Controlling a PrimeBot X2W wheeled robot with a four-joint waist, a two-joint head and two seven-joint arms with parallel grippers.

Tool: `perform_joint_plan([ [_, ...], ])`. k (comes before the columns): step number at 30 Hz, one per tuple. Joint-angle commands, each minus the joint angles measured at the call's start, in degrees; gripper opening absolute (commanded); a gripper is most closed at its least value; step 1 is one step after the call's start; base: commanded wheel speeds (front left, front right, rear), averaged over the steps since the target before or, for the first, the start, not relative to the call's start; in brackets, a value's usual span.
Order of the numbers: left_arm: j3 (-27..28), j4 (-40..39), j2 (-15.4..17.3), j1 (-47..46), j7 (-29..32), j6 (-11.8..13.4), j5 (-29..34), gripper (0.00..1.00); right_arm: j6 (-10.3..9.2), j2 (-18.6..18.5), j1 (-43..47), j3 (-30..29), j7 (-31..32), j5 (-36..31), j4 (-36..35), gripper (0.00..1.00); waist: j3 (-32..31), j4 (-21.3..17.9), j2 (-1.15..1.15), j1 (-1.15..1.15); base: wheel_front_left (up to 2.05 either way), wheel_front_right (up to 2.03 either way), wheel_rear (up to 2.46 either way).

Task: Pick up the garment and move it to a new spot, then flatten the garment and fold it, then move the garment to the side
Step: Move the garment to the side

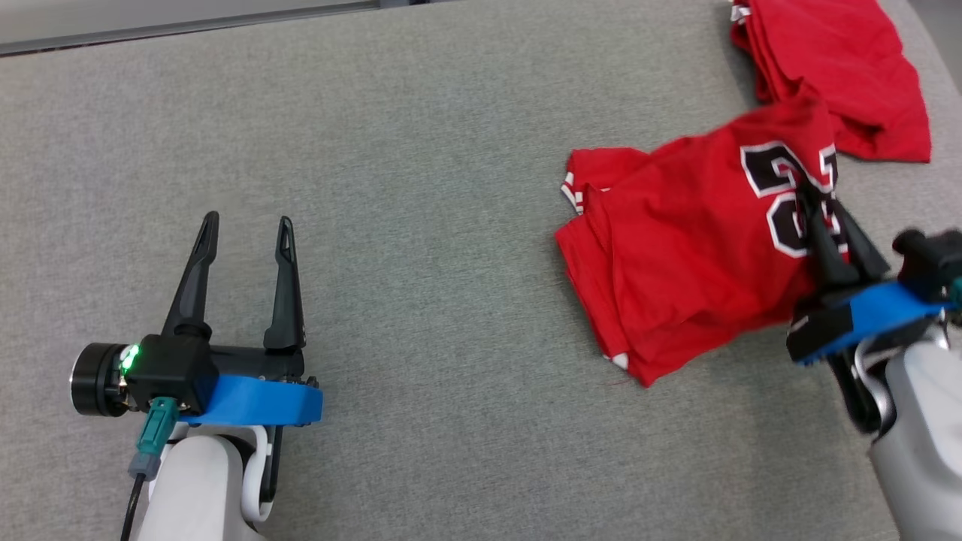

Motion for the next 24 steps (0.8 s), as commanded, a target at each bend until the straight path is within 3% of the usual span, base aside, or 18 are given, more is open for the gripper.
perform_joint_plan([
  [1,0.0,-0.5,0.1,-1.3,-0.2,0.4,0.3,1.0,0.01,-1.5,-4.0,1.3,-0.2,-0.6,-0.4,0.0,0.9,1.2,-0.01,0.0,0.0,0.0,0.0],
  [10,-0.3,-1.9,-0.1,-2.8,-0.2,0.6,0.5,1.0,0.01,-7.5,-18.6,5.0,2.1,1.2,3.5,0.0,4.6,4.2,-0.01,0.0,0.0,0.0,0.0],
  [24,-0.7,-4.7,1.6,-5.4,-0.3,0.4,1.7,1.0,0.0,-22.7,-29.9,5.3,6.8,8.5,15.3,0.0,11.1,3.1,-0.01,0.0,0.0,0.0,0.0],
])
